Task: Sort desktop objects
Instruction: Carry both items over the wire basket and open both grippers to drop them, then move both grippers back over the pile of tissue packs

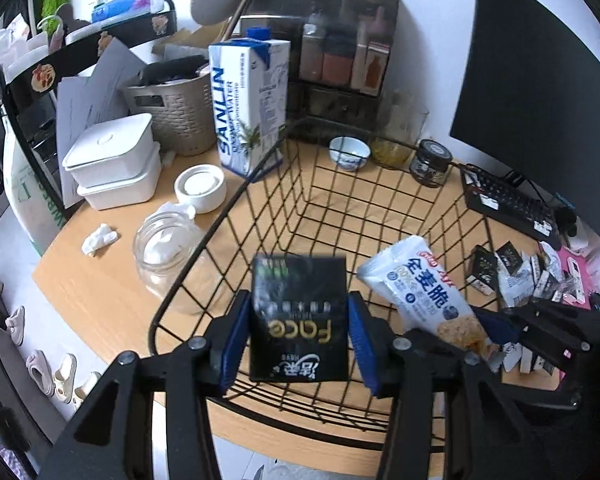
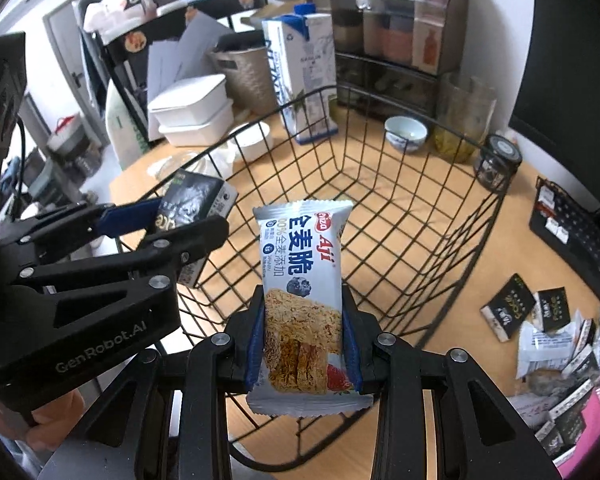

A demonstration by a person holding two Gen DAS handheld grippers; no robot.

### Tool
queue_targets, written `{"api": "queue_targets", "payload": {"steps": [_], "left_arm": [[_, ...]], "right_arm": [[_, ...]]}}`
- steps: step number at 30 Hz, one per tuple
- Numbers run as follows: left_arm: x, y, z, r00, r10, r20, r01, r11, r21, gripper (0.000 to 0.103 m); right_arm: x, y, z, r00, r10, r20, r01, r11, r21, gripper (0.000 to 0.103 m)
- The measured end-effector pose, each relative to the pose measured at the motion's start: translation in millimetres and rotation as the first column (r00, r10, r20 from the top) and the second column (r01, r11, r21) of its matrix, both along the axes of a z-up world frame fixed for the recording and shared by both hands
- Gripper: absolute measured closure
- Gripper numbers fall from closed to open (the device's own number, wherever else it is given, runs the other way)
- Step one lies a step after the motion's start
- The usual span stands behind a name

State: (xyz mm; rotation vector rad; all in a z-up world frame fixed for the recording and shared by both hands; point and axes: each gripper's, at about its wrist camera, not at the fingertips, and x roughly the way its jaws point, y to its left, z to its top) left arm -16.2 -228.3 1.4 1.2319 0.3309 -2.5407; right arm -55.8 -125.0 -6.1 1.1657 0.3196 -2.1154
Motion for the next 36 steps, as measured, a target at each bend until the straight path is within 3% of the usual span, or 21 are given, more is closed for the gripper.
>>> {"api": "queue_targets", "payload": {"steps": [2,5,13,22,27,36], "left_arm": [[1,-3,0,1.000,0.008,0.004,-0.008,1.000,0.003,0.032],[4,-4,5,1.000,0.012,-0.014,-0.012,1.000,-0.002,0.027],[8,-3,10,1.000,0.010,-0.027,-0.009,1.000,0.018,0.027],[15,51,35,0.989,-0.124,-0.083,0.118,0.991,-0.067,0.026],[7,108,36,0.965,-0.253,-0.069,0.248,0.966,-0.078,0.026],[-22,228,-1,0.880,-0.472,0.056,0.475,0.872,-0.115,0.026]], "right_arm": [[0,-2,-1,1.000,-0.001,-0.002,0.001,1.000,0.002,0.068],[0,-3,0,1.000,0.002,0.000,-0.002,1.000,-0.010,0.059],[9,15,18,0.999,-0.021,-0.028,0.020,0.999,-0.039,0.056],[35,104,50,0.985,-0.148,-0.089,0.141,0.986,-0.087,0.054],[41,172,48,0.955,-0.276,-0.108,0.271,0.961,-0.059,0.048],[31,277,4,0.881,-0.473,-0.023,0.472,0.881,-0.023,0.048]]}}
